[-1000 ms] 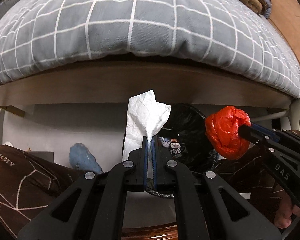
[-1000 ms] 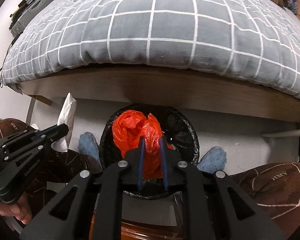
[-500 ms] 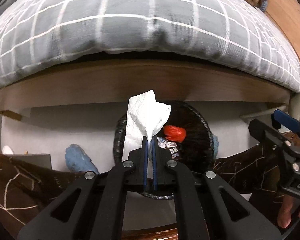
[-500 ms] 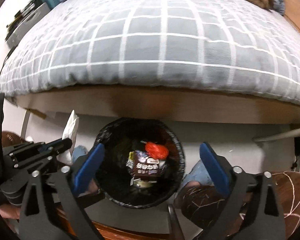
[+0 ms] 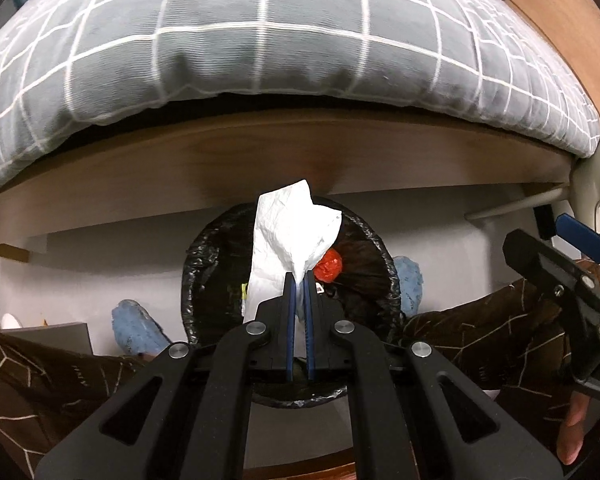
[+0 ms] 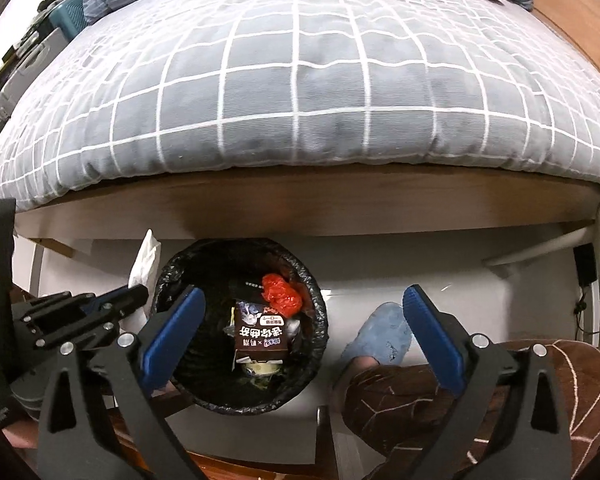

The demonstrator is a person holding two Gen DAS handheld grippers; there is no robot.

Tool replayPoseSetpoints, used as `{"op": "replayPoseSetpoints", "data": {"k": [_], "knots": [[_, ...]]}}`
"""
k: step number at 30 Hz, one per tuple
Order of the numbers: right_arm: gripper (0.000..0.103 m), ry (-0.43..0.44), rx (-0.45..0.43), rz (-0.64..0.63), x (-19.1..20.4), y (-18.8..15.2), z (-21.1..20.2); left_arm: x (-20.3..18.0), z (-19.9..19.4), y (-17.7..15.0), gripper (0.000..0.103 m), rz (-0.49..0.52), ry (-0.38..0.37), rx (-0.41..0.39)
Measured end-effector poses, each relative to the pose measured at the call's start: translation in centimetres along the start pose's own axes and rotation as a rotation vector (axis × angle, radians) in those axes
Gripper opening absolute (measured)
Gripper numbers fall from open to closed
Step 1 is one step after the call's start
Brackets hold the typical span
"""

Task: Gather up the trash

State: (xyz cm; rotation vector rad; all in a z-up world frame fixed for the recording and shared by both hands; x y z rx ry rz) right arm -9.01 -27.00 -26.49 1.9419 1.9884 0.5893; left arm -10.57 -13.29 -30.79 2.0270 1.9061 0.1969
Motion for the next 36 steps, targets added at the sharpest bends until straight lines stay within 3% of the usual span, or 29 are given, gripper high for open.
{"op": "replayPoseSetpoints", "data": {"k": [9, 12, 15, 19, 25, 31, 36], "knots": [[0.095, -0.005, -0.003, 0.020, -0.5, 0.0, 0.0, -0.5, 0.0, 0.0, 0.005, -0.001, 0.002, -0.008], [0.095, -0.006, -0.005, 0.019, -0.4, 0.1, -0.1, -0.3, -0.1, 0.0, 0.010, -0.002, 0.002, -0.013], [0.095, -0.007, -0.007, 0.020, -0.5, 0.2, -0.2, -0.2, -0.2, 0.1, 0.021, -0.004, 0.003, -0.020], [0.095, -0.008, -0.008, 0.020, -0.5, 0.2, -0.4, 0.1, -0.7, 0.3, 0.048, -0.014, 0.014, -0.042], [0.095, 0.004, -0.020, 0.014, 0.1, 0.9, -0.8, 2.1, -2.7, 1.1, 0.074, -0.024, 0.068, -0.095], [0.095, 0.031, -0.080, -0.015, 2.3, 2.9, -2.9, 5.7, -7.4, 2.5, 0.093, -0.065, 0.117, -0.188], [0.095, 0.047, -0.167, -0.042, 4.5, 5.0, -6.9, 7.5, -13.6, 4.0, 0.097, -0.077, 0.140, -0.301]]}}
Point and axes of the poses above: each gripper's, at about its wrist camera, not at the fingertips, and z roughly the way its jaws point, x to its left, y to its top, the point moved 10 cm from there along z, roughly the way its jaws point, and after that the axes turned 7 degrees about -x, right-handed, at the moved point
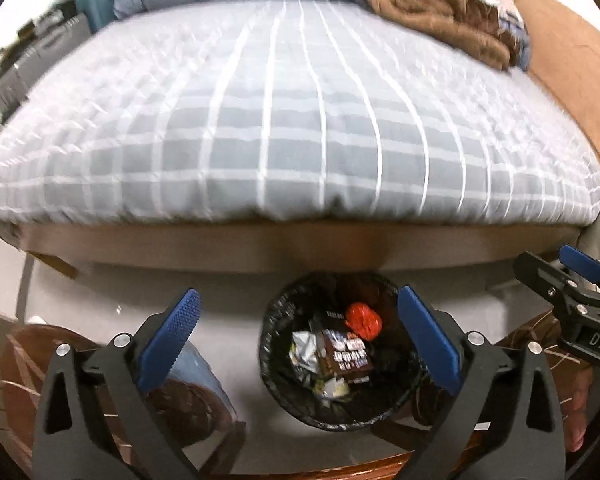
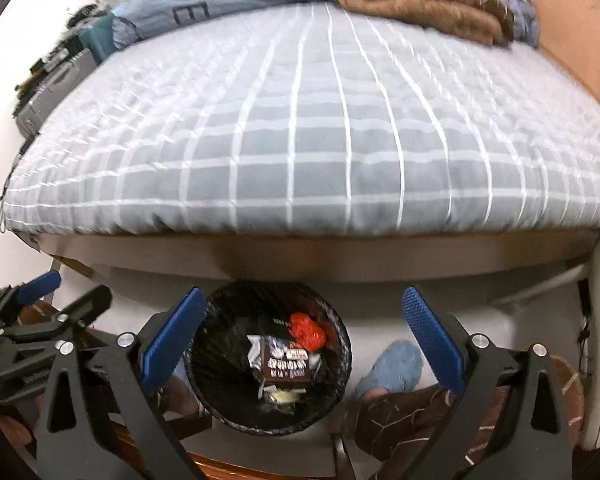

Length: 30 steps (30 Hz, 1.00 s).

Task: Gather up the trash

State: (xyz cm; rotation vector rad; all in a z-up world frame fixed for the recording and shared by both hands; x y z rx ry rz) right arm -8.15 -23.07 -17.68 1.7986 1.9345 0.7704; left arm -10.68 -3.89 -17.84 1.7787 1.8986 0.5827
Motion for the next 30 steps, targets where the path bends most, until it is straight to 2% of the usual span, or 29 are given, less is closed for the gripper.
{"op": "replayPoseSetpoints", "data": {"k": [6, 12, 15, 20, 30], "knots": [[0.095, -0.003, -0.105, -0.024, 1.4, 2.6, -5.8, 1.0, -6.3, 2.6, 0.097, -0.005, -0.007, -0.090], [0.095, -0.019, -0.179, -0.032, 2.1, 3.7, -11.6, 0.3, -11.4, 2.6, 0.097, -0.013, -0.056, -0.139], [0.095, -0.004, -0.198, -0.032, 2.5, 3.3, -13.7, 0.1, -13.3, 2.2, 0.097, 0.001, -0.053, -0.165], [0.095, -0.007, -0.214, -0.036, 2.8, 2.3, -16.1, 0.0, -15.4, 1.8, 0.097, 0.002, -0.063, -0.188], [0.095, -0.022, -0.235, -0.024, 2.4, 2.7, -17.6, -0.3, -16.1, 1.9, 0.097, 0.011, -0.069, -0.196]]}}
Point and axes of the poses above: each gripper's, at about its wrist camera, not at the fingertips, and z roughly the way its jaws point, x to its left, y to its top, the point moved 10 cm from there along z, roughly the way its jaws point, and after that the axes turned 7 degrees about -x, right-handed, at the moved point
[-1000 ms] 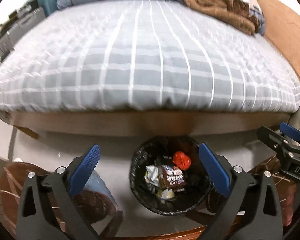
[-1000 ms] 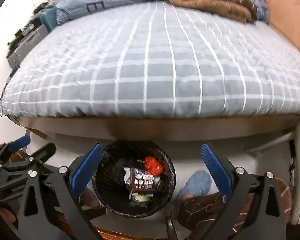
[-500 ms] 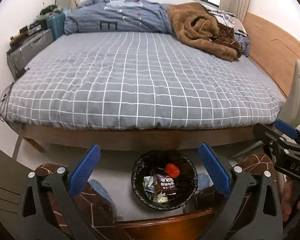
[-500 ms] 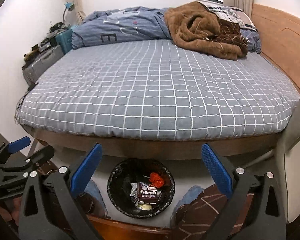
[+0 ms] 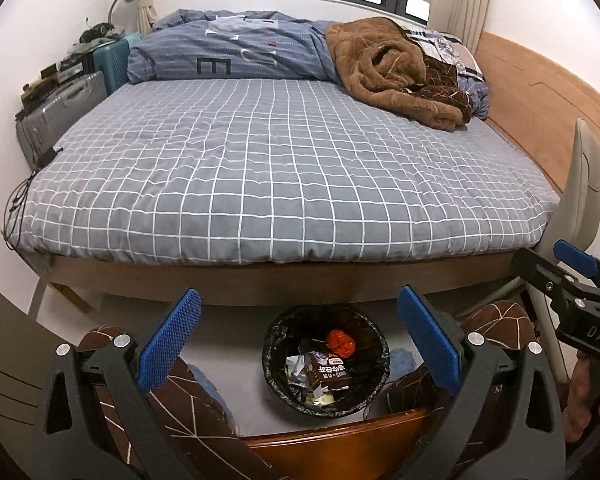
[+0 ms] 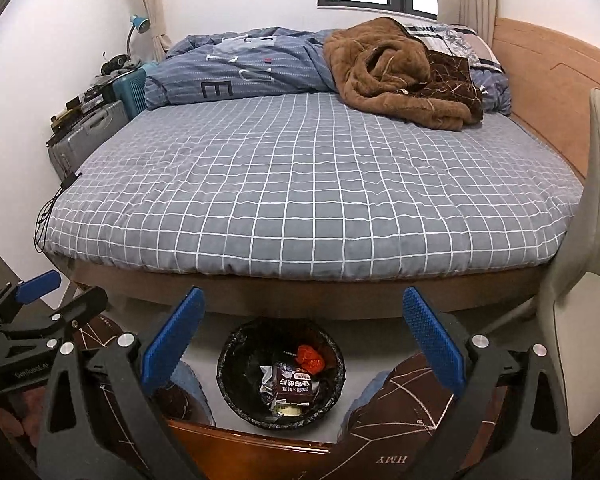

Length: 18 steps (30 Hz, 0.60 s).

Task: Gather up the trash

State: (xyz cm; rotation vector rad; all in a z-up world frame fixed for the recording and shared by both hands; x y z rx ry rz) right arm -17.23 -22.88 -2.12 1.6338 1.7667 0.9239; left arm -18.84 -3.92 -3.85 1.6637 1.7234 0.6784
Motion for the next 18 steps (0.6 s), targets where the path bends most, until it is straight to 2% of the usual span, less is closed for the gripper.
{"op": "replayPoseSetpoints", "data": {"k": [18], "knots": [[0.095, -0.003, 0.003, 0.002, -0.19, -0.22, 0.22, 0.12, 0.32, -0.15, 0.097, -0.008, -0.006, 0.014]]}}
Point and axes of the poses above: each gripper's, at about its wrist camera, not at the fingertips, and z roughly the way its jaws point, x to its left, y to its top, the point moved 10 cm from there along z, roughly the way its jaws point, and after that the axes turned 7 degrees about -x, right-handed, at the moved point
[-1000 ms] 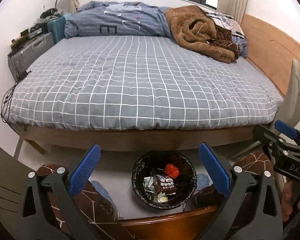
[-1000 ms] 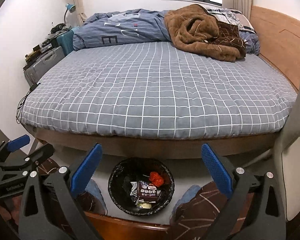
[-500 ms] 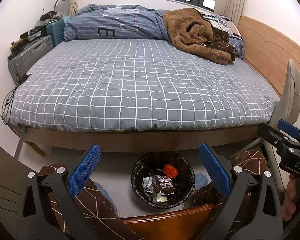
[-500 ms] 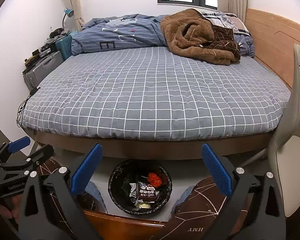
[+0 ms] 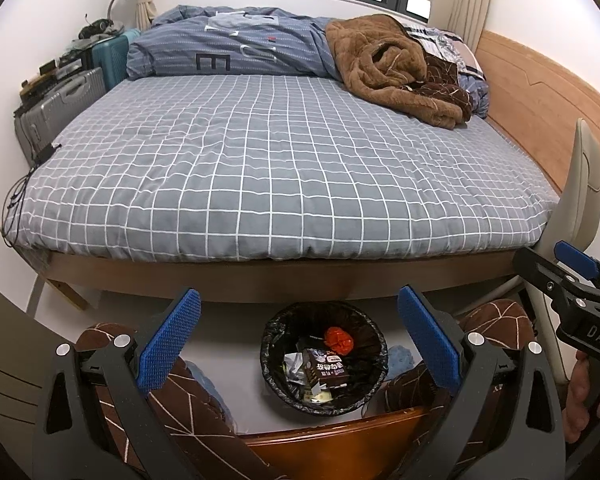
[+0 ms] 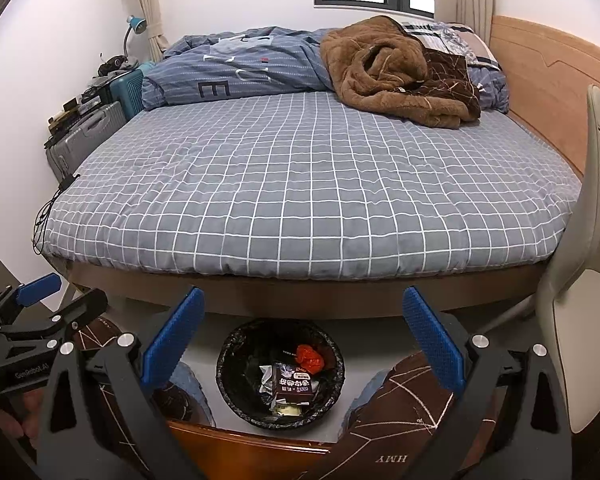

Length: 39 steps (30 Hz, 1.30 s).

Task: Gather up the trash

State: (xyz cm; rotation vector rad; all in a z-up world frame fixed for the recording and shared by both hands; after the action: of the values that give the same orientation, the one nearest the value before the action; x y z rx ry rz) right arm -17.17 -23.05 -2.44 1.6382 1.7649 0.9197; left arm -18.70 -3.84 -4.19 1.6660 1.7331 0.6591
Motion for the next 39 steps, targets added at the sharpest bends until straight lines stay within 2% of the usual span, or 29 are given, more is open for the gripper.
{"op": "replayPoseSetpoints", "data": {"k": [39], "knots": [[0.095, -0.001, 0.005, 0.005, 0.30, -0.33, 0.10, 0.56, 0.47, -0.01, 0.097, -0.011, 0.028, 0.005]]}}
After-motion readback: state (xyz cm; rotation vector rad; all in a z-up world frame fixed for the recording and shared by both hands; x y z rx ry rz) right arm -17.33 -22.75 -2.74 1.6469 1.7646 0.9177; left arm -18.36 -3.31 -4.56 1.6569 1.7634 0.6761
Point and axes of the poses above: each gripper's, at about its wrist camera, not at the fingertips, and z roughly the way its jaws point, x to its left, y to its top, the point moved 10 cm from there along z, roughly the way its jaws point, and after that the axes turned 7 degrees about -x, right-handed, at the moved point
